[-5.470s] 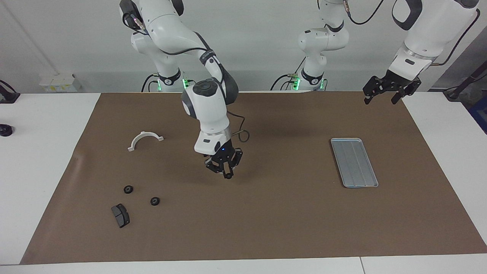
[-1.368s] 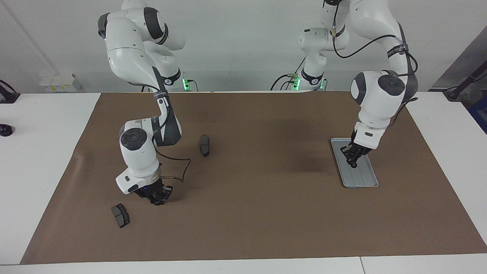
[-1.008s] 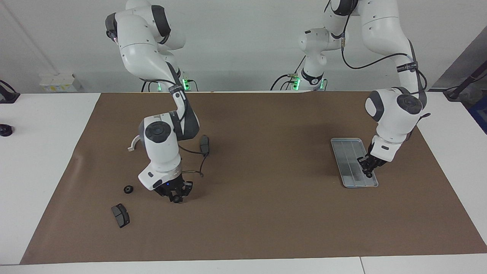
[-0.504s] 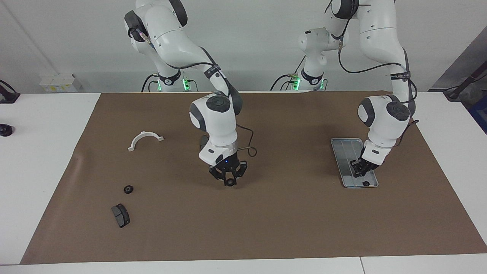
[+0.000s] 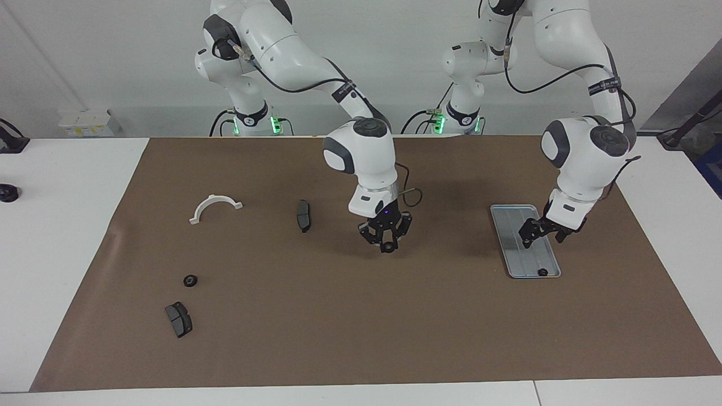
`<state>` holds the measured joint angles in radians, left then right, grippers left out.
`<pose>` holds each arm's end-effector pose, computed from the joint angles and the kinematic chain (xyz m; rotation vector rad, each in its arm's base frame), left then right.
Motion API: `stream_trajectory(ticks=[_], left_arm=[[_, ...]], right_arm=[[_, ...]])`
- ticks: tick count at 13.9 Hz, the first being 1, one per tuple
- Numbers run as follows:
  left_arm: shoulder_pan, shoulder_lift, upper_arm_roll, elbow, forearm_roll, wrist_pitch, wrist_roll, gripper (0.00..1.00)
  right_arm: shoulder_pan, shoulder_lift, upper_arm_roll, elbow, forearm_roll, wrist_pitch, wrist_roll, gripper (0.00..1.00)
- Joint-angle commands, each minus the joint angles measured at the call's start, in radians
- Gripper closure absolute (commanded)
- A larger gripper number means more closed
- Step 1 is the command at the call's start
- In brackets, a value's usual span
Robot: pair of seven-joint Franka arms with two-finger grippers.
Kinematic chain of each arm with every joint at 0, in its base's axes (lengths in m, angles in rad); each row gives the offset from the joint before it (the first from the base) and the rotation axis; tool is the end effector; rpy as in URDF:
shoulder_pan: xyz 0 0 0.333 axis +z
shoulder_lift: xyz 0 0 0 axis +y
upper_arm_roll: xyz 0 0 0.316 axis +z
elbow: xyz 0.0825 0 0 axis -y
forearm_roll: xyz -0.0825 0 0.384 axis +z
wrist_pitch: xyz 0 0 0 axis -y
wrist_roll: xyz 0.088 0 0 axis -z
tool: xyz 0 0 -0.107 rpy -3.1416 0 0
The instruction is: Pick bearing gear from pile to tray
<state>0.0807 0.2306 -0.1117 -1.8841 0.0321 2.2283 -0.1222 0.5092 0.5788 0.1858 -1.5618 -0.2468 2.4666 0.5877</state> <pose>0.6231 -0.0148 0.3982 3.1265 0.1211 0.1800 0.5728 0.4481 0.3472 -2.9530 -0.3367 -0.4875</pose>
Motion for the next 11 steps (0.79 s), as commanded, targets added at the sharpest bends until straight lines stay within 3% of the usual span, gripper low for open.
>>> stream_trajectory(ticks=[1, 7, 9, 11], left_arm=[[-0.016, -0.008, -0.046, 0.08, -0.026, -0.108, -0.091, 0.0], [-0.142, -0.008, -0.054, 0.079, -0.02, -0.096, -0.293, 0.0], [-0.16, -0.01, -0.054, 0.073, -0.018, -0.095, -0.304, 0.0], [-0.188, -0.013, -0.052, 0.053, -0.018, -0.067, -0.339, 0.0]], right_arm=[[0.05, 0.001, 0.001, -0.006, -0.009, 0.021, 0.078, 1.0], [0.095, 0.01, 0.001, -0.046, -0.014, 0.002, 0.132, 1.0], [0.081, 0.01, 0.001, -0.06, -0.014, 0.002, 0.13, 0.79], [0.072, 0.01, 0.001, -0.057, -0.014, 0.002, 0.13, 0.69]])
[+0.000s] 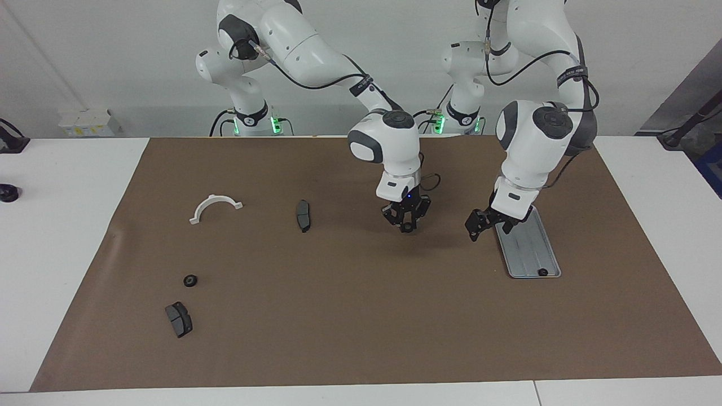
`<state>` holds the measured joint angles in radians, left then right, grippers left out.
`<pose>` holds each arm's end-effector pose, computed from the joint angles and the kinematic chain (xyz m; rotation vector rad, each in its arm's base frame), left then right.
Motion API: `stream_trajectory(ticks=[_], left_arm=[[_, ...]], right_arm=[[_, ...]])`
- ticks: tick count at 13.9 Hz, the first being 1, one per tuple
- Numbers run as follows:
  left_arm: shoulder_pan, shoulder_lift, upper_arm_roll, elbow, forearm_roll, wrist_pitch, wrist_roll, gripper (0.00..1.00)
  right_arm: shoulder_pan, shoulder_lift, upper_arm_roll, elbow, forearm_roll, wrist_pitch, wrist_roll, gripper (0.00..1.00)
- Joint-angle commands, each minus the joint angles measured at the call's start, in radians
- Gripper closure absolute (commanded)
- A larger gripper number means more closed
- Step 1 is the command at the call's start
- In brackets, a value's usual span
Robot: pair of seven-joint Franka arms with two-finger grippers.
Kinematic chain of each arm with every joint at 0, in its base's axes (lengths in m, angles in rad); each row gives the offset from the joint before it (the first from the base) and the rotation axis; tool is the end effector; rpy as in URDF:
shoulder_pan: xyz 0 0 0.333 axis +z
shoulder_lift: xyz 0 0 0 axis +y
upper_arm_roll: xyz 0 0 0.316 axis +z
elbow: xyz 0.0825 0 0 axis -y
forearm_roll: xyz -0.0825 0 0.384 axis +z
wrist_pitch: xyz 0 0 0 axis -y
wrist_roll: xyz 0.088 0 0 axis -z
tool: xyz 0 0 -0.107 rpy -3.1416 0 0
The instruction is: Pick bearing gear from pile to tray
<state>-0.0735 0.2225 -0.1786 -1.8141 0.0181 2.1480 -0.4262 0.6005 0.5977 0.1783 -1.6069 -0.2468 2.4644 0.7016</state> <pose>0.6113 -0.1499 0.4298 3.0662 0.2638 0.1552 0.5237 0.4897 0.3115 -2.9798 -0.3061 -0.3889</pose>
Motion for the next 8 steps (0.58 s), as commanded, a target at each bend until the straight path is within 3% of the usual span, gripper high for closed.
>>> stream_trajectory(ticks=[1, 3, 8], left_arm=[[-0.04, -0.009, 0.014, -0.033, -0.001, 0.029, -0.054, 0.0], [-0.049, -0.008, 0.014, -0.047, -0.001, 0.052, -0.059, 0.0], [-0.051, -0.005, 0.014, -0.047, -0.001, 0.061, -0.063, 0.0]], right_arm=[[-0.022, -0.009, 0.009, -0.01, -0.014, 0.002, 0.013, 0.68], [-0.03, -0.009, 0.007, -0.001, -0.02, -0.024, -0.013, 0.6], [-0.039, -0.01, 0.007, 0.001, -0.02, -0.054, -0.063, 0.57]])
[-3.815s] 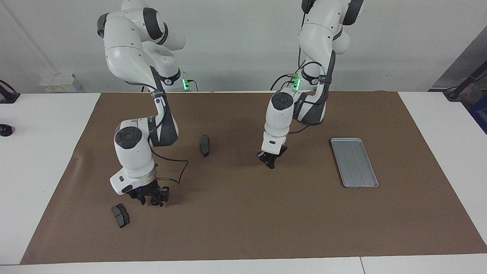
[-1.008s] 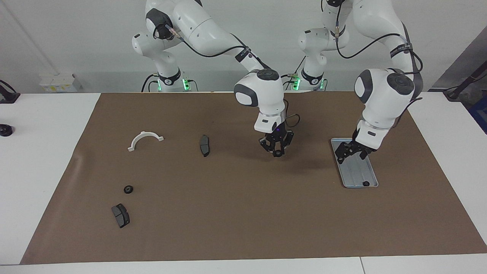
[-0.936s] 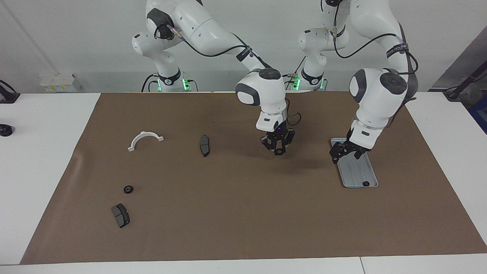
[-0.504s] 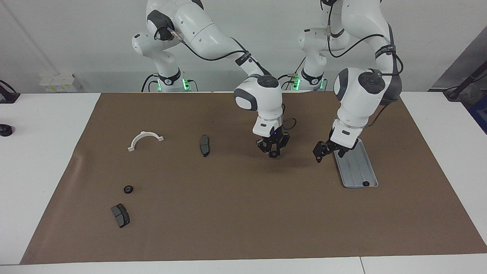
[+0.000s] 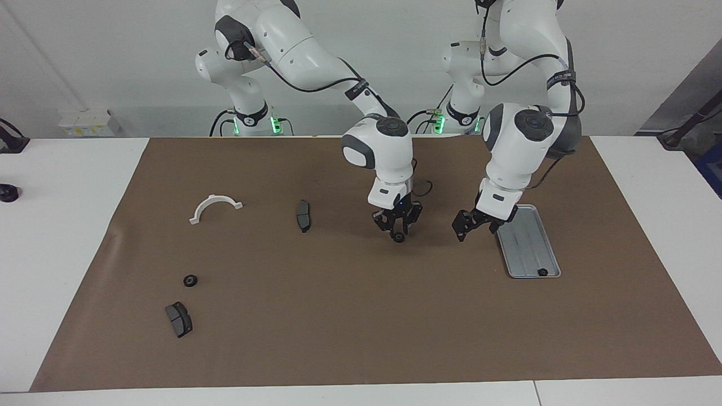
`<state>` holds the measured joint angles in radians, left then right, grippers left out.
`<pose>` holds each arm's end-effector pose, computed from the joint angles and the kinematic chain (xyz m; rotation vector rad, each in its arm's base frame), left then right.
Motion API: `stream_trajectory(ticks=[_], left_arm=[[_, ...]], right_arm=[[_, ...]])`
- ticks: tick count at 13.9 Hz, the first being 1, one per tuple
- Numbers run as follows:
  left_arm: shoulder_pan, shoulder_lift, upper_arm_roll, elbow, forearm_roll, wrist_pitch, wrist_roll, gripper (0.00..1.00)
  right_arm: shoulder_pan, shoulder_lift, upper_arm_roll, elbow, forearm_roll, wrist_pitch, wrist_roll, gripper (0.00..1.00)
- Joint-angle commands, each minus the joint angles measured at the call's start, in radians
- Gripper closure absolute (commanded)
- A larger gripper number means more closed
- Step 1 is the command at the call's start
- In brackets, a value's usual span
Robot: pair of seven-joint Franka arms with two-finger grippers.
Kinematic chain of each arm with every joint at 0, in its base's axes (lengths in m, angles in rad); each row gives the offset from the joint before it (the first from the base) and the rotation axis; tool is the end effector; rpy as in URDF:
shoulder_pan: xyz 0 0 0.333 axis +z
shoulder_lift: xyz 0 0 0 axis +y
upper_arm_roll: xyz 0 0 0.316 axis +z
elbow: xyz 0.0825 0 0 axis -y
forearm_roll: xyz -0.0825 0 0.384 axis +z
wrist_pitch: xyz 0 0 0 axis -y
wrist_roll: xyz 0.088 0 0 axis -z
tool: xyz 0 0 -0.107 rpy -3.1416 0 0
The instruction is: Pick bearing gear from pile to tray
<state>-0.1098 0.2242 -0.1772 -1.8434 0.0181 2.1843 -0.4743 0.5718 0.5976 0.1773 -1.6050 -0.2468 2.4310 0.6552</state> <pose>0.6034 -0.1711 0.4183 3.0580 0.2829 0.1583 0.5368 0.4720 0.3087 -3.0126 -0.3323 -0.3658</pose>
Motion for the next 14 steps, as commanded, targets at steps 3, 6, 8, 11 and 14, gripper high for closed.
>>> stream_trajectory(ticks=[3, 6, 8, 11, 14], left_arm=[[-0.062, 0.018, 0.013, -0.019, 0.0, 0.067, -0.124, 0.0], [-0.134, 0.093, 0.013, -0.011, 0.106, 0.124, -0.293, 0.0], [-0.204, 0.127, 0.013, -0.019, 0.172, 0.13, -0.45, 0.0], [-0.299, 0.135, 0.015, -0.06, 0.175, 0.147, -0.617, 0.0], [-0.333, 0.147, 0.015, -0.076, 0.175, 0.181, -0.665, 0.24]], right_arm=[[-0.059, -0.041, 0.01, -0.001, -0.011, -0.073, -0.037, 0.57], [-0.174, -0.067, 0.01, -0.001, -0.008, -0.099, -0.093, 0.57], [-0.275, -0.067, 0.011, -0.004, -0.006, -0.098, -0.159, 0.57], [-0.426, -0.064, 0.011, -0.021, -0.005, -0.116, -0.255, 0.53], [-0.559, -0.073, 0.011, -0.038, -0.005, -0.228, -0.328, 0.49]])
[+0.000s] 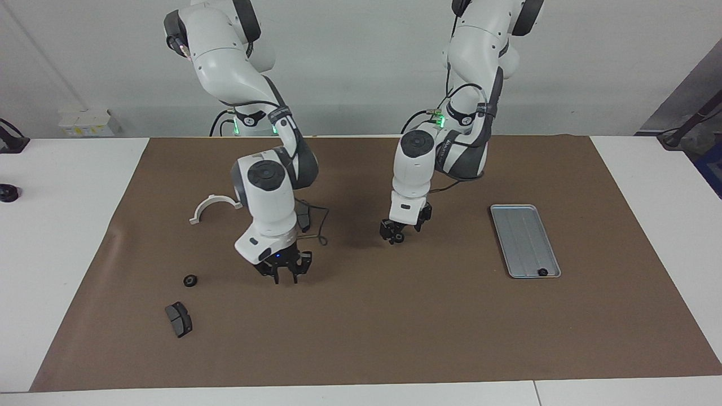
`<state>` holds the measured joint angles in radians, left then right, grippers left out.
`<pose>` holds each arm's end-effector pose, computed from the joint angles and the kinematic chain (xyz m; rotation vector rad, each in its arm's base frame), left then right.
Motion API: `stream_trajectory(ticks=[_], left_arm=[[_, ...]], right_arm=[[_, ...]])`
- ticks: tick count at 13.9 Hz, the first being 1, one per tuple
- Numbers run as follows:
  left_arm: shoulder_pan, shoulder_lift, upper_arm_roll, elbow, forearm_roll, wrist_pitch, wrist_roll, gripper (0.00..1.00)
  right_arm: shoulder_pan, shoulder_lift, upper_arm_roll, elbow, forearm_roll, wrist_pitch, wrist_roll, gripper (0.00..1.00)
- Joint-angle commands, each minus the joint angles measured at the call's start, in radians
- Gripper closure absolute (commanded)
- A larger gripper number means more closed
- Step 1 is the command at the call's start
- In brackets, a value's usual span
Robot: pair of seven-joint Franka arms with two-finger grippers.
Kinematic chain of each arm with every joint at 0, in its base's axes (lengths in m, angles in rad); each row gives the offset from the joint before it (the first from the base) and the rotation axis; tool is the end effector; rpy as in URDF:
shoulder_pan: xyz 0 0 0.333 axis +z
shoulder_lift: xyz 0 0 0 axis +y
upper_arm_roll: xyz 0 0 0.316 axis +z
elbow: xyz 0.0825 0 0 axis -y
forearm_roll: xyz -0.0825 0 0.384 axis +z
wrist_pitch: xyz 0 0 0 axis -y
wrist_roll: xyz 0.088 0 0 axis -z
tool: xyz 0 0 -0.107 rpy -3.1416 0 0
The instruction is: Pick bearing gear from pile to tray
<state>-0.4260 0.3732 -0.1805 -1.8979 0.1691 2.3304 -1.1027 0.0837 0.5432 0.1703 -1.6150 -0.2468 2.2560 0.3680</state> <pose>0.5256 -0.3532 0.3147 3.0657 0.6184 0.1421 0.6808 0.1533 0.3235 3.0601 0.0052 0.2112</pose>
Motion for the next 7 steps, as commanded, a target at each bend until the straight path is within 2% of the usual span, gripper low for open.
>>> stream_trajectory(ticks=[1, 3, 7], left_arm=[[-0.022, 0.001, 0.018, -0.027, 0.024, 0.036, -0.052, 0.31], [-0.033, 0.0, 0.019, -0.047, 0.026, 0.061, -0.058, 0.4], [-0.025, 0.0, 0.021, -0.073, 0.063, 0.104, -0.058, 0.42]], right_arm=[[-0.108, -0.025, 0.018, -0.037, -0.005, -0.076, -0.053, 0.49], [-0.163, -0.04, 0.018, -0.075, -0.005, -0.085, -0.057, 0.45], [-0.223, -0.057, 0.017, -0.118, -0.005, -0.084, -0.073, 0.25]])
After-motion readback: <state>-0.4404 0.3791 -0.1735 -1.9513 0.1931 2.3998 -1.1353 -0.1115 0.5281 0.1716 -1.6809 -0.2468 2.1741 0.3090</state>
